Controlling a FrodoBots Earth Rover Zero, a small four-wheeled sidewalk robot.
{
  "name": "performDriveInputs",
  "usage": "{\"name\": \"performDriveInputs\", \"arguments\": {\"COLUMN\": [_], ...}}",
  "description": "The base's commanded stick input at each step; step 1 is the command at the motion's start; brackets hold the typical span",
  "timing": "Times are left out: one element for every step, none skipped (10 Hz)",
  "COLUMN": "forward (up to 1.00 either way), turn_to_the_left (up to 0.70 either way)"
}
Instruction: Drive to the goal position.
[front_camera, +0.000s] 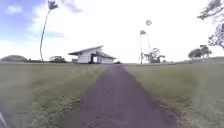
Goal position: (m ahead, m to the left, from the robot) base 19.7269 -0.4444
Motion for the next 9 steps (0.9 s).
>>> {"name": "performDriveInputs", "arguments": {"forward": [0.7,0.7,0.7,0.7,0.7,0.7,0.7,0.7,0.7], "turn_to_the_left": [0.0,0.0,0.0,0.0,0.0,-0.05,-0.35,-0.35,-0.1]}}
